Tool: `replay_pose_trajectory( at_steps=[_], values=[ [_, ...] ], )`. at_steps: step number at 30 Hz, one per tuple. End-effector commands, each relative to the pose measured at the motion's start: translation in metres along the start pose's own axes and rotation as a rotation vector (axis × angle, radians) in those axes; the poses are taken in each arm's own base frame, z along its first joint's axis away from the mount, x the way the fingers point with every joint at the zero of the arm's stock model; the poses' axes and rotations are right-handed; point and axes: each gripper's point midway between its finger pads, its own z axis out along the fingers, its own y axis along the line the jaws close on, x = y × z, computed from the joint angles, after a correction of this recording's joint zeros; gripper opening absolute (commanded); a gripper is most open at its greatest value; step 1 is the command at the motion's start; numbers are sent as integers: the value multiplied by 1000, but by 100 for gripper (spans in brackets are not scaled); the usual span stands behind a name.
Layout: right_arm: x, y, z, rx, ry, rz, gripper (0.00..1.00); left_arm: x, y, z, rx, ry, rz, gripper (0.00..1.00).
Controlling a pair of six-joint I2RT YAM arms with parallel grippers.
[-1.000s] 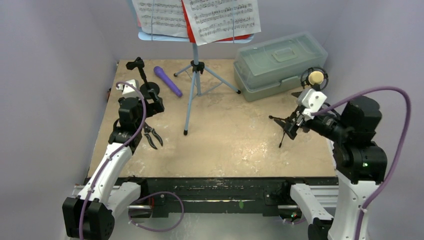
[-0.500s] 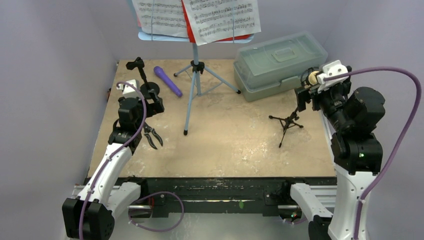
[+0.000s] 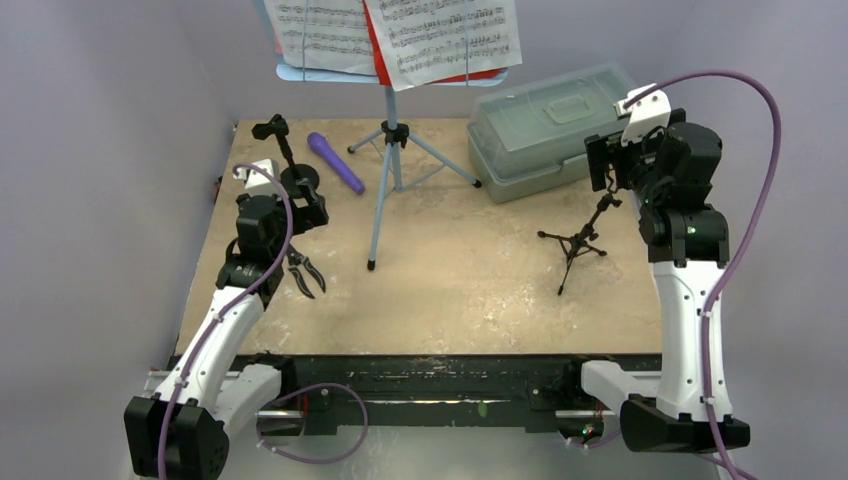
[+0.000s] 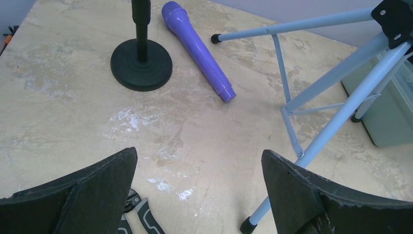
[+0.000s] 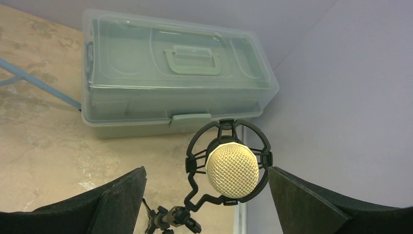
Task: Pack up the instrument practice props
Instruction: Remove the microphone from the microphone stand.
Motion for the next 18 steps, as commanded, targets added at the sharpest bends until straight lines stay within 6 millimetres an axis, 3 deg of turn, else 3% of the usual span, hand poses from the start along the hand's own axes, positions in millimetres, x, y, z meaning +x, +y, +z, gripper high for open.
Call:
replay_pose_trajectory(
  at_steps=[1,9,18],
  values=[
    [-9,-12,3,62,-18,40,99,-25,-8,-6,29,-59,13,100],
    [13,-10,18,71,67,62,95,-25,-8,-7,31,-61,13,100],
    [23,-19,29,131,101,45,91,-25,-8,-7,28,-61,16,100]
  ],
)
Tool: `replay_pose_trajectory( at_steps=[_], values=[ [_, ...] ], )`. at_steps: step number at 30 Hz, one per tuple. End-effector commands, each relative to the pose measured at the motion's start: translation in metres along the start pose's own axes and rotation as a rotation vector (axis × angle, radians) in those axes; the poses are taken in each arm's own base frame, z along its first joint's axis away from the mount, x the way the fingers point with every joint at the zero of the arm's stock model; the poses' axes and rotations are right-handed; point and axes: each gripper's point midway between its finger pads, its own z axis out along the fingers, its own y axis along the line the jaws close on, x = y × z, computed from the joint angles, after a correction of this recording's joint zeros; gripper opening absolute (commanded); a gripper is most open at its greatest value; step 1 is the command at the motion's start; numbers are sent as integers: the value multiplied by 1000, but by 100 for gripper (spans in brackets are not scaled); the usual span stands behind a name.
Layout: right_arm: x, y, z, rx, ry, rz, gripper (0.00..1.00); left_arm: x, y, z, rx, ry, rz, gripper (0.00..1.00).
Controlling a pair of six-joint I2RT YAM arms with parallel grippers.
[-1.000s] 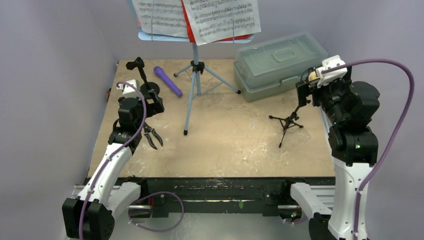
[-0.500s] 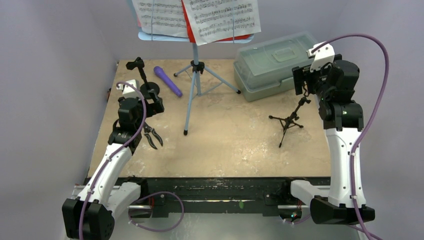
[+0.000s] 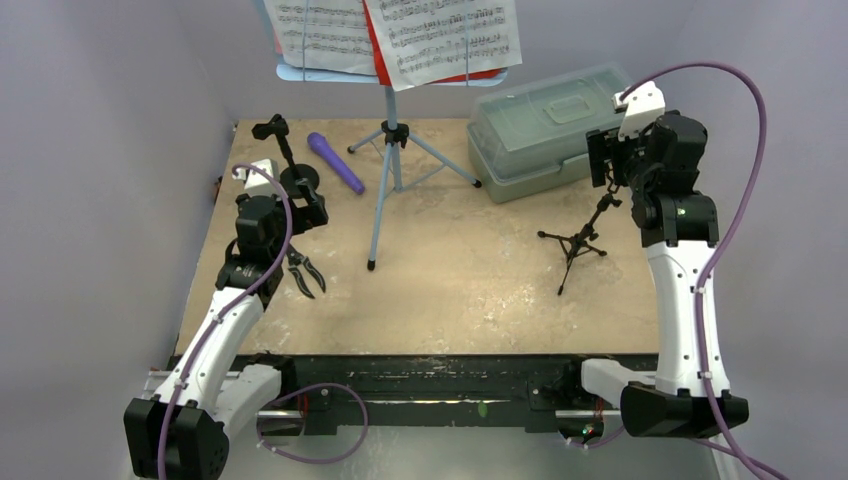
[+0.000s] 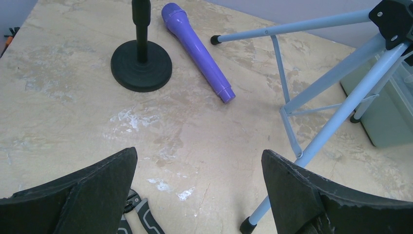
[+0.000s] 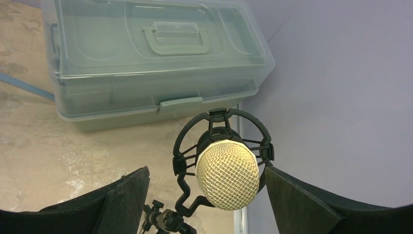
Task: Pack up the instrument practice props
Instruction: Remove the microphone from the microphone stand.
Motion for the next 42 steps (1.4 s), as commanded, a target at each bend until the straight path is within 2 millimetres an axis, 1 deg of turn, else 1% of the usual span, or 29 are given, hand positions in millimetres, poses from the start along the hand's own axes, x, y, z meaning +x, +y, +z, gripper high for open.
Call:
replay_pose_trajectory(
  at_steps=[1,7,10,13,24,26,28,31,36,38,42],
  values=[
    [-3,-13,5,73,-14,9,91,-24,-7,-6,26,-56,16,100],
    [4,-12,12,77,10,4,80,-24,-7,-6,26,-56,16,100],
    [7,-12,15,79,14,0,79,-24,-7,-6,25,-56,18,100],
    [9,-12,17,85,19,-3,75,-24,-7,-6,25,-57,18,100],
    [11,-17,17,104,21,-16,60,-24,-7,-6,23,-58,19,100],
    [13,-17,17,106,25,-20,58,-24,-7,-6,24,-58,19,100],
    [13,-18,16,111,25,-25,55,-24,-7,-6,23,-58,19,100],
    [12,-20,14,122,18,-32,46,-24,-7,-6,23,-58,19,100],
    [-2,-28,3,145,-28,-44,22,-24,-6,-6,22,-57,21,100],
    [-13,-31,-6,150,-68,-42,16,-24,-7,-6,23,-57,20,100],
    [-41,-37,-32,147,-166,-35,9,-23,-7,-6,26,-55,21,100]
  ],
)
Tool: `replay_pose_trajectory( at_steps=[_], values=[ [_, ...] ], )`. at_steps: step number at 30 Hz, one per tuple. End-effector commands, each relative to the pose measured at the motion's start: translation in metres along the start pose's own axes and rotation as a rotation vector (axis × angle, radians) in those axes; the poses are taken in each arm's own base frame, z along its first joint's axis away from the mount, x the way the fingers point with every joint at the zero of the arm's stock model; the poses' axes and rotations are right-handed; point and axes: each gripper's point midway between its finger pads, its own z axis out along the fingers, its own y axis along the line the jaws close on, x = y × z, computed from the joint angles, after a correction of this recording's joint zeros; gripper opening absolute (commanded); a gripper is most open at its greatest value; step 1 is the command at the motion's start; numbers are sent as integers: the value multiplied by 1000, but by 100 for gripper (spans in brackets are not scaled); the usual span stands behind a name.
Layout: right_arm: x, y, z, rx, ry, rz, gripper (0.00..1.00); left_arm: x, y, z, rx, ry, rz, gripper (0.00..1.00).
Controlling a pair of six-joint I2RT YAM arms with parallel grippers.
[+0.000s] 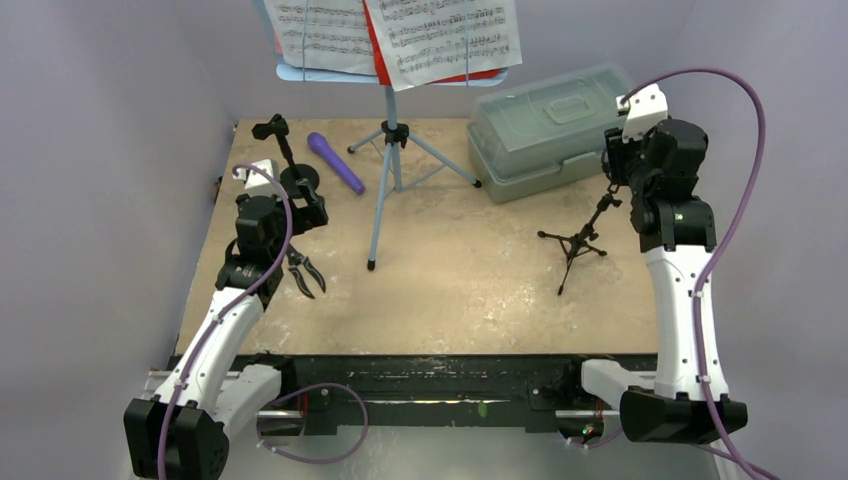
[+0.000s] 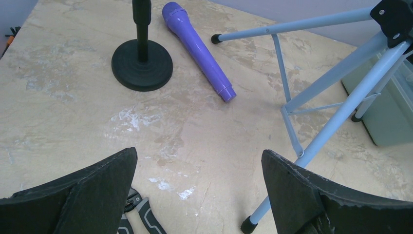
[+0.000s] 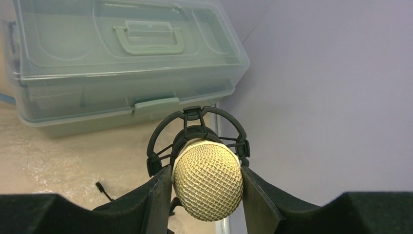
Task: Pack up the instrument practice props
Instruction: Remove the microphone from the microphone stand.
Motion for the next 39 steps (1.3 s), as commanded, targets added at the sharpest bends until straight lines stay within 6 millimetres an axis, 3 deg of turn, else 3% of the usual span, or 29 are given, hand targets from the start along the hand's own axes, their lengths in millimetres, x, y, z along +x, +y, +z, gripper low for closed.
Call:
replay_pose_trajectory(
  at_steps=[1,8,22,32,39],
  values=[
    [-54,-26,-42,44,-190,18,8,-24,-8,-5,27,-59,17,100],
    [-83,-34,-83,24,-299,23,0,-24,-7,-5,24,-59,20,100],
    [-112,-42,-145,-18,-423,21,0,-21,-9,-4,40,-48,33,100],
    [-117,-8,-164,-214,-471,11,0,-12,-50,-11,298,-19,109,99],
    [-103,41,-162,-466,-446,10,0,-8,-100,-34,631,-43,147,96]
  ],
)
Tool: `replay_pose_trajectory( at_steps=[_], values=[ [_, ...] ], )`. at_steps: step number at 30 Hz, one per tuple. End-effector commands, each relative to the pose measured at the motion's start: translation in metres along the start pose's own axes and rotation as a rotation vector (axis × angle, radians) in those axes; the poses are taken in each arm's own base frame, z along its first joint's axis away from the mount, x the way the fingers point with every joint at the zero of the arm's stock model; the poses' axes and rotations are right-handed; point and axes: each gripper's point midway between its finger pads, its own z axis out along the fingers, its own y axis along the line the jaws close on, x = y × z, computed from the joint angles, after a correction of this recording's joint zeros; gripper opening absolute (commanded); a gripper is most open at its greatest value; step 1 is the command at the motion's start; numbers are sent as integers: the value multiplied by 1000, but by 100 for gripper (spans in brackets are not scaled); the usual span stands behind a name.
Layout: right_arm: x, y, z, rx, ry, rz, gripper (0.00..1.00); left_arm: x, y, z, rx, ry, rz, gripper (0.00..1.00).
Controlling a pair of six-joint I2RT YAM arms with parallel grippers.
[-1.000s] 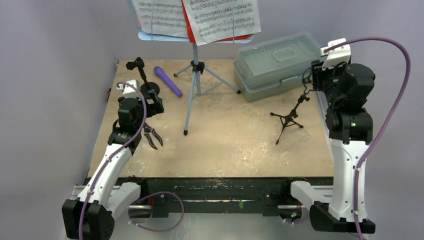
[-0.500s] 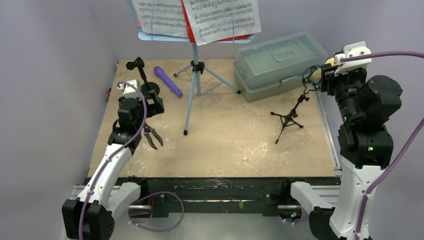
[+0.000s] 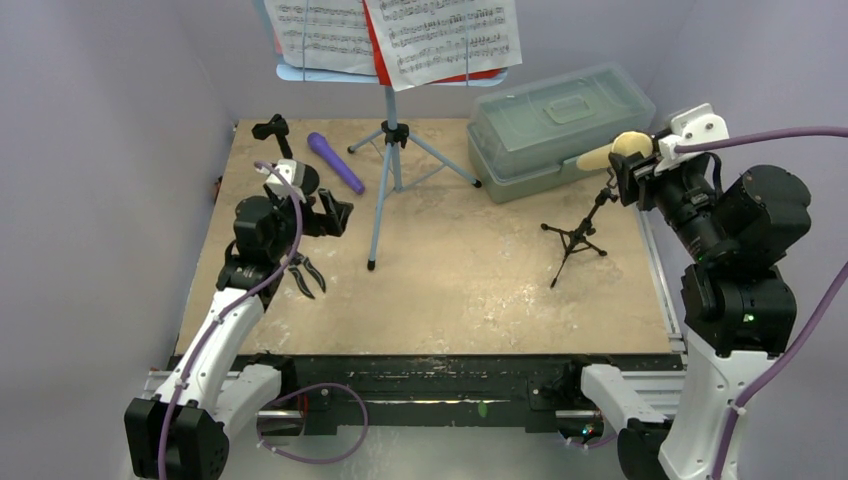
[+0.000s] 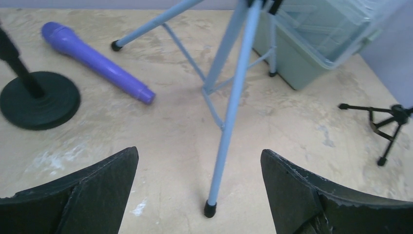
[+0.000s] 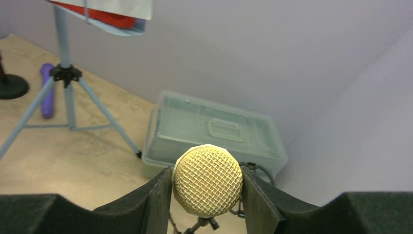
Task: Pack up the instrument practice props
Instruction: Remove the microphone from the microphone stand, then place the microphone at the center of the board.
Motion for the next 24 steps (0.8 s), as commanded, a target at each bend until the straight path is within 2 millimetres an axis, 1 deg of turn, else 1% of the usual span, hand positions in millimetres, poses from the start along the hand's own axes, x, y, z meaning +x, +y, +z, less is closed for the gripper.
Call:
replay_pose_trajectory(
  at_steps=[1,3,4,6,7,8,11,13,15,18,20,23,24],
  values=[
    [10,43,6,-224,-2,60,0,-18,-54,-9,314,-85,63,96],
    [27,63,12,-327,28,92,0,-19,-71,-14,413,-98,57,96],
    [31,73,12,-377,28,104,0,-19,-79,-17,460,-103,50,96],
    [46,95,14,-488,41,132,0,-18,-93,-22,550,-105,36,96],
    [55,106,14,-542,48,146,0,-18,-100,-25,595,-108,31,96],
    [69,117,16,-592,68,172,0,-16,-108,-29,636,-109,27,96],
    [92,140,19,-704,79,229,0,-7,-131,-42,764,-113,32,97],
    [109,158,20,-786,84,293,0,-3,-145,-50,824,-126,40,97],
    [123,171,21,-839,83,341,0,1,-158,-55,865,-127,44,97],
    [137,189,15,-944,50,371,0,12,-175,-57,895,-99,27,96],
    [141,198,10,-1003,22,395,0,20,-188,-59,903,-71,7,96],
    [147,209,4,-1078,-19,427,0,23,-206,-62,907,-57,-45,96],
    [153,215,2,-1107,-13,474,0,25,-210,-63,905,-54,-84,96]
  ],
)
